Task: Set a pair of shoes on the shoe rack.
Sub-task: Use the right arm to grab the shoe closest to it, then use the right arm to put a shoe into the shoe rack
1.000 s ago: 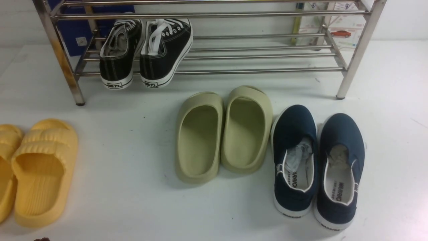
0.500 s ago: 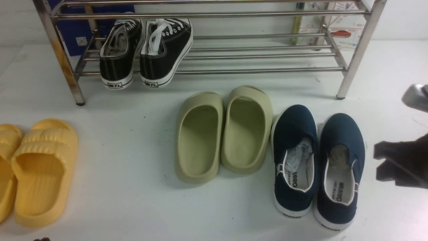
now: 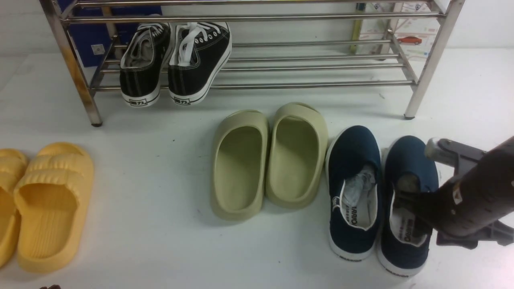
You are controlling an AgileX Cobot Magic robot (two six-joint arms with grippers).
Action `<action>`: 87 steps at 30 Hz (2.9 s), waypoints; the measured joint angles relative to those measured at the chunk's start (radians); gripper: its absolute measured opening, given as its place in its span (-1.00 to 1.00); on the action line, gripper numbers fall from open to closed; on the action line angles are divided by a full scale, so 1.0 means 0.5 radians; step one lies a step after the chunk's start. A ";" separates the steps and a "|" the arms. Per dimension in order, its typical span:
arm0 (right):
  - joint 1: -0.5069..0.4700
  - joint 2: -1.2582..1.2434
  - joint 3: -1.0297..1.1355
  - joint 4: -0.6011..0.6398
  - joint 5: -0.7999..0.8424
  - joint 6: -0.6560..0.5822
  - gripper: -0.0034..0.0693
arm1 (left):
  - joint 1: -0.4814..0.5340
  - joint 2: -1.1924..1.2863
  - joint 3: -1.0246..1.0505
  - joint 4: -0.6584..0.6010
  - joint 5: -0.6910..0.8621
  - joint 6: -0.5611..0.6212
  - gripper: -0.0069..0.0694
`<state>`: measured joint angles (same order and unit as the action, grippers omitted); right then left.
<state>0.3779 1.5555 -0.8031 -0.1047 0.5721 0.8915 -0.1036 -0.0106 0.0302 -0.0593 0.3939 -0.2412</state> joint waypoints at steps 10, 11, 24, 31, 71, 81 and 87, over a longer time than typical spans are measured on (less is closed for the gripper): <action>-0.026 -0.238 -0.094 0.034 0.299 -0.463 -0.79 | 0.000 0.000 0.000 0.000 0.000 0.000 -0.48; -0.029 -0.238 -0.094 0.034 0.299 -0.463 -0.79 | 0.000 0.000 0.000 0.000 0.000 0.000 -0.48; -0.207 -0.229 -0.693 0.092 0.361 -0.761 -0.79 | 0.000 0.000 0.000 0.000 0.000 0.000 -0.44; -0.292 0.102 -0.986 0.096 0.221 -0.794 -0.79 | 0.000 0.000 0.000 0.000 0.000 0.000 -0.42; -0.443 1.057 -1.866 -0.113 -0.015 -0.654 -0.77 | 0.000 0.000 0.000 0.000 0.000 0.000 -0.32; -0.443 1.057 -1.875 -0.109 -0.054 -0.701 -0.74 | 0.000 0.000 0.000 0.000 0.000 0.000 -0.29; -0.443 1.057 -1.875 -0.102 -0.106 -0.707 -0.72 | 0.000 0.000 0.000 0.000 0.000 0.000 -0.28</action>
<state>0.1562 2.0839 -1.7405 -0.1555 0.5190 0.5379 -0.1036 -0.0106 0.0302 -0.0593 0.3939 -0.2412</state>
